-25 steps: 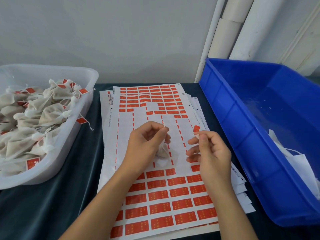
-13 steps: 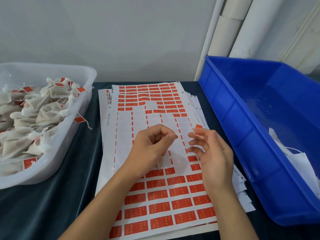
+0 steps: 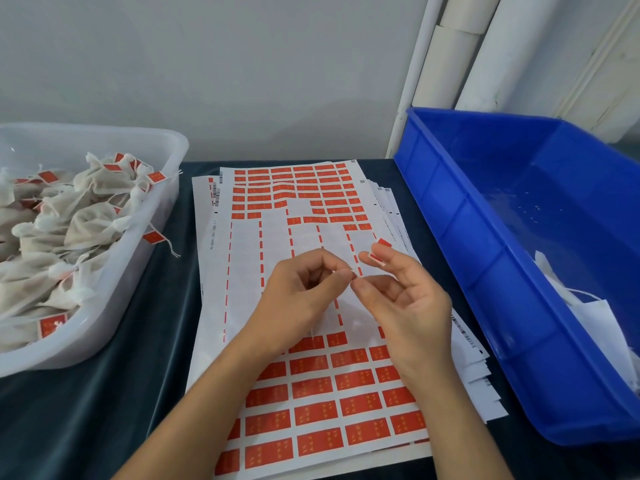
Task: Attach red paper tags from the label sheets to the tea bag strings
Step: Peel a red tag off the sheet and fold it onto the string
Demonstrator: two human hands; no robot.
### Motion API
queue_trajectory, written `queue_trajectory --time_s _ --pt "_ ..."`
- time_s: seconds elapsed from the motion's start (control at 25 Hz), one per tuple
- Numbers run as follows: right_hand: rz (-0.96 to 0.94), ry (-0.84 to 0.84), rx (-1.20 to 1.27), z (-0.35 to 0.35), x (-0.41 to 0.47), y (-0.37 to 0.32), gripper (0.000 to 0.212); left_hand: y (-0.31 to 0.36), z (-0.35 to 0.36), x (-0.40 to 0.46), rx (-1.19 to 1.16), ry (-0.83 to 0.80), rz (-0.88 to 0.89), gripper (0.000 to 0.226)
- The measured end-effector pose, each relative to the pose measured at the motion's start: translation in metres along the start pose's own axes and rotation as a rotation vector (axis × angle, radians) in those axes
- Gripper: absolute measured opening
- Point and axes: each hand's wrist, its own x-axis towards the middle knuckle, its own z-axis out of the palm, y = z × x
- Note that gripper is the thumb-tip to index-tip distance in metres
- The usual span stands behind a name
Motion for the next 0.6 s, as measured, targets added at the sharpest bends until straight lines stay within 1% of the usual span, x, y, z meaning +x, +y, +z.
queue_trajectory --time_s 0.16,0.48,0.6 --pt "0.013 0.061 0.001 -0.0026 0.0014 0.0025 0.035 -0.0015 -0.0007 -0.0001 0.033 -0.017 -0.014 0.016" --pt "0.023 0.160 0.007 -0.0054 0.0033 0.0047 0.029 -0.0058 -0.0033 0.0007 0.192 -0.121 -0.063 0.013" --pt "0.048 0.167 0.033 -0.0055 0.0041 0.0059 0.024 -0.0059 -0.0056 0.0013 0.161 -0.115 -0.080 0.015"
